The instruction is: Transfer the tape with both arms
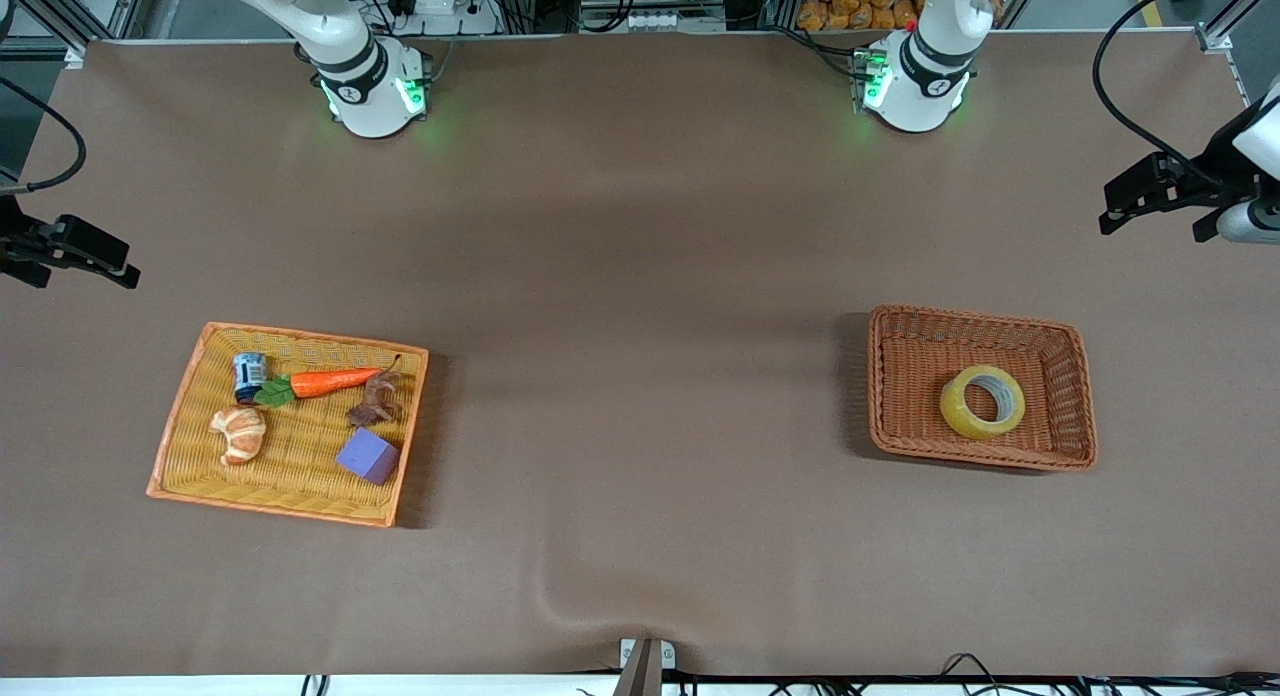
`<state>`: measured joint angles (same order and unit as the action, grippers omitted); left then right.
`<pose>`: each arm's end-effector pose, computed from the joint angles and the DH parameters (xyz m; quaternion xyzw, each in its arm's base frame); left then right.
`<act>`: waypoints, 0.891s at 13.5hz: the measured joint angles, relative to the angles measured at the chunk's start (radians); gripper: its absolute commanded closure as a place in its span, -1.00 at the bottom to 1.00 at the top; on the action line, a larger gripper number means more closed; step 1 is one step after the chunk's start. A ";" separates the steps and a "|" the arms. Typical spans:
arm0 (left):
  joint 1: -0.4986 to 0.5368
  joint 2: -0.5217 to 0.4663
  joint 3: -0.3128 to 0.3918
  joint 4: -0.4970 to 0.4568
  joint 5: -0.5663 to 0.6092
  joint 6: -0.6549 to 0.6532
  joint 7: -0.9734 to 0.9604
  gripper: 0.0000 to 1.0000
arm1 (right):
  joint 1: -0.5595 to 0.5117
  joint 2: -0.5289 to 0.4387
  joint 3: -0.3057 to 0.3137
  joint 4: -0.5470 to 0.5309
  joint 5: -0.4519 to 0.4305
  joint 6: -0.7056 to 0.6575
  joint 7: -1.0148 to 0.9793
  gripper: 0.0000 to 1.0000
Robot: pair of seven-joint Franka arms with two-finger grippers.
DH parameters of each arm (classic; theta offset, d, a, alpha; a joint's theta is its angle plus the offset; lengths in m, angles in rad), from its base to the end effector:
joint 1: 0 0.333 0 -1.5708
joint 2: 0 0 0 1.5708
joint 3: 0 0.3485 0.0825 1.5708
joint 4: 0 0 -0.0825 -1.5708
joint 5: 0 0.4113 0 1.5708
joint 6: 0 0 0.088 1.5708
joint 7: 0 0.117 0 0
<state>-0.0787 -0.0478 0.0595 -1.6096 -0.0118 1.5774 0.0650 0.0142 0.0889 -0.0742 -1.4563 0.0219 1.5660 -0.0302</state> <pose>0.5660 -0.0114 0.6556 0.9991 -0.0421 0.0079 0.0071 0.6117 -0.0319 0.6508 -0.9998 0.0146 -0.0109 0.0072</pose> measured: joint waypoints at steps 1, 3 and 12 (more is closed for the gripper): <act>0.000 0.000 0.001 0.001 0.001 0.001 0.000 -1.00 | 0.000 0.000 0.000 0.000 0.000 0.000 0.001 -1.00; 0.000 0.000 0.001 0.006 0.013 0.002 0.000 -1.00 | 0.000 0.000 0.000 0.000 0.000 0.000 0.002 -1.00; 0.000 0.000 0.001 0.014 0.025 -0.009 0.000 -1.00 | 0.000 0.000 -0.001 0.000 -0.001 -0.003 0.002 -1.00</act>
<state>-0.0785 -0.0473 0.0602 -1.5952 0.0135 1.5685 0.0649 0.0141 0.0891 -0.0750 -1.4566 0.0205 1.5634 -0.0284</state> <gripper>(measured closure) 0.000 0.000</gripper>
